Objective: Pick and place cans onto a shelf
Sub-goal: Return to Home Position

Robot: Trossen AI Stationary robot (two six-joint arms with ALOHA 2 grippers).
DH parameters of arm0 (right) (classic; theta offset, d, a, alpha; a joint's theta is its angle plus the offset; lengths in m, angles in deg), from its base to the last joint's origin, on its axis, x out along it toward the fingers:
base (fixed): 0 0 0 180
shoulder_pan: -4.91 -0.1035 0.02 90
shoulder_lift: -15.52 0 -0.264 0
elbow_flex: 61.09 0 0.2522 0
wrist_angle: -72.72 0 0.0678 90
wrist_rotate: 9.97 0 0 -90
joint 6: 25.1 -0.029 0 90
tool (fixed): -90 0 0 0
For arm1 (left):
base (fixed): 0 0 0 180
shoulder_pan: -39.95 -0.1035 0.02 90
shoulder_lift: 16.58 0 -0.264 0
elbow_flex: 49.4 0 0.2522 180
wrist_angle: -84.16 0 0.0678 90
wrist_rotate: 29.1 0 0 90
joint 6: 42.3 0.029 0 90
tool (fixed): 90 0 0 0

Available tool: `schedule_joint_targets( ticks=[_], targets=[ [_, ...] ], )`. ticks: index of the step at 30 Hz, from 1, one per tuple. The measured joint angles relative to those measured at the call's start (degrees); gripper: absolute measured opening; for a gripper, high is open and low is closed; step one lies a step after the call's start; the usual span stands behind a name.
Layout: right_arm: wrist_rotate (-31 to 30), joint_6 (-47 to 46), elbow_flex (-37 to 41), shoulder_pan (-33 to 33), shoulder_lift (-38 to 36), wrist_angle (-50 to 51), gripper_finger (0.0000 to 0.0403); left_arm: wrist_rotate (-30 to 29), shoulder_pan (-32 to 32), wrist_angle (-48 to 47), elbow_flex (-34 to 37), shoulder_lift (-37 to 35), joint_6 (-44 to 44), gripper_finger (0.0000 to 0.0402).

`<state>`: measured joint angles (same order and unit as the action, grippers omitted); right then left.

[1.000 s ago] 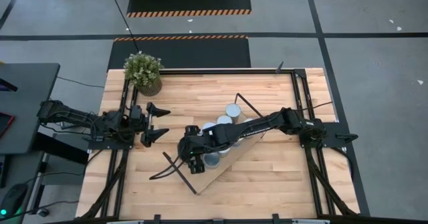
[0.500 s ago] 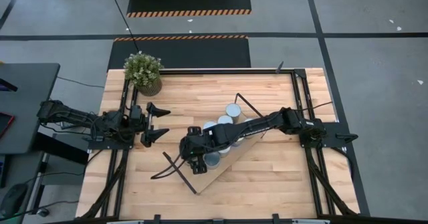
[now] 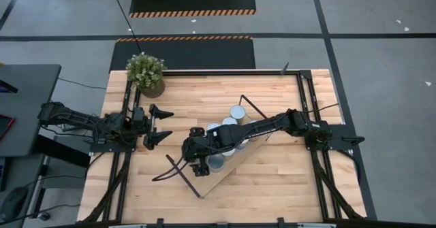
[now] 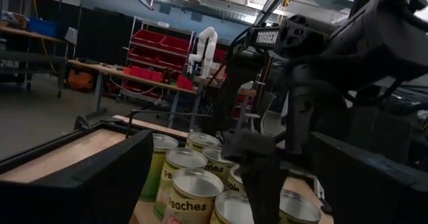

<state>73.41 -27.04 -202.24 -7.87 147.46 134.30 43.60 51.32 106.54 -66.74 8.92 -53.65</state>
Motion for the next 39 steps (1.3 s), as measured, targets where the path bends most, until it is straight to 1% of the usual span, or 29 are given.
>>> schedule_joint_targets(
  ticks=[5, 8, 11, 15, 18, 20, 27, 33, 39],
  targets=[
    [-2.0, 0.1, -2.7, 0.0, 0.0, 2.1, 0.0391, 0.0, 0.0, -0.3, 0.0, 0.0, 0.0, 0.04],
    [-3.0, 0.2, -5.2, 0.0, 0.0, 5.6, 0.0391, 0.0, 0.0, -0.3, 0.0, 0.0, 0.0, 0.04],
    [-5.3, -0.7, -7.7, 0.0, -0.1, 9.0, 0.0391, 0.0, 0.0, -0.4, 0.0, 0.0, 0.0, 0.04],
    [-7.4, -1.9, -6.5, 0.0, -2.1, 11.7, 0.0391, 0.0, 0.0, -0.9, 0.0, -0.1, 1.8, 0.04],
    [-10.6, -3.9, -6.4, 0.0, -3.1, 16.4, 0.0386, 0.0, 0.1, -0.9, 0.0, -0.1, 1.9, 0.04],
    [-11.8, -5.2, -6.3, 0.0, -3.4, 19.0, 0.0379, 0.7, 0.1, -0.9, 0.0, -0.1, 1.6, 0.04],
    [-14.1, -7.4, -6.2, -1.5, -3.7, 22.2, 0.0353, 1.0, 0.1, -1.3, 0.0, -0.1, 1.5, 0.04],
    [-20.3, -10.0, -6.2, -3.5, -3.7, 26.7, 0.0347, 1.1, 0.1, -1.4, 0.0, -0.1, 1.4, 0.04],
    [-25.0, -14.2, -6.2, -5.0, -4.6, 32.8, 0.0347, 1.1, 0.1, -1.8, 0.0, -0.1, 0.0, 0.04]
  ],
)
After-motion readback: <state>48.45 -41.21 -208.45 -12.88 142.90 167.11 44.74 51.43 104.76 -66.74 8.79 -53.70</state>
